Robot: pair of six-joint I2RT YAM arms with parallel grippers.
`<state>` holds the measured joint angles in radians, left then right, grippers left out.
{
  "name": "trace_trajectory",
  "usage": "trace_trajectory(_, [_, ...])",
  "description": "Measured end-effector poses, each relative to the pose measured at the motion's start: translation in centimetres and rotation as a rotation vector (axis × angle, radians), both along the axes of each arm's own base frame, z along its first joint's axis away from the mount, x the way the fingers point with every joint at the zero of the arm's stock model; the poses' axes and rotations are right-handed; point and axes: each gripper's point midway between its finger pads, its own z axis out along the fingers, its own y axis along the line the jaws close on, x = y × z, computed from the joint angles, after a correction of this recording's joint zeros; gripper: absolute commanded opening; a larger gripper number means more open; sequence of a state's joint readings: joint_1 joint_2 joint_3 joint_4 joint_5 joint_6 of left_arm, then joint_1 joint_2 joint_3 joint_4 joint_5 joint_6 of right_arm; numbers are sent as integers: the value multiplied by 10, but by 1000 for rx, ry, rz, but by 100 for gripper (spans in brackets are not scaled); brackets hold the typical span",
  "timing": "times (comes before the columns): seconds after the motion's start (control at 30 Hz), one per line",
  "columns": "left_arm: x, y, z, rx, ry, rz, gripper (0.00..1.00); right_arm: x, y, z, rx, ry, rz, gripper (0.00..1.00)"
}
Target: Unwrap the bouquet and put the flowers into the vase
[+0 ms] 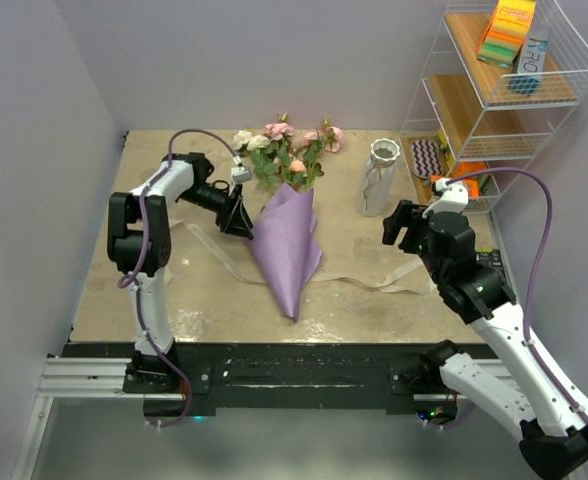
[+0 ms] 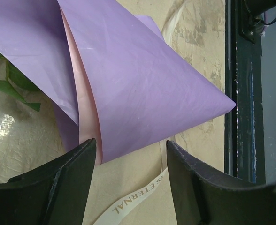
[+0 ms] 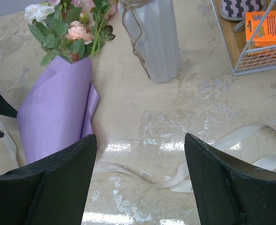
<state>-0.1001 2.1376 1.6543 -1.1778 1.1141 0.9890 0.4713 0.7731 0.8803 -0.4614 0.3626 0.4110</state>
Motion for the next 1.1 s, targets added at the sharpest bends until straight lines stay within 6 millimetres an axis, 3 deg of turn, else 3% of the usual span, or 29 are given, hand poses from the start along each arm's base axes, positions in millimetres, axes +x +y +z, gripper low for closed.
trace_trajectory(0.17, [-6,1,-10,1,43,-13,61,1,3,-2,2,9,13,78])
trace_trajectory(0.33, [-11,0,-18,-2,79,-34,39,2,4,-4,-2,17,12,76])
trace_trajectory(0.4, [-10,-2,-14,-1,72,-42,29,3,4,-6,-3,24,11,75])
trace_trajectory(0.57, [-2,-9,-3,-7,29,-58,20,4,5,-5,-1,25,11,75])
trace_trajectory(0.7, [0,-12,2,-6,23,-62,0,4,5,-1,4,17,10,75])
trace_trajectory(0.93, [0,-24,15,-7,-2,-78,0,4,5,2,6,11,11,76])
trace_trajectory(1.1, [0,-38,45,-14,-34,-84,0,3,5,4,10,5,11,76])
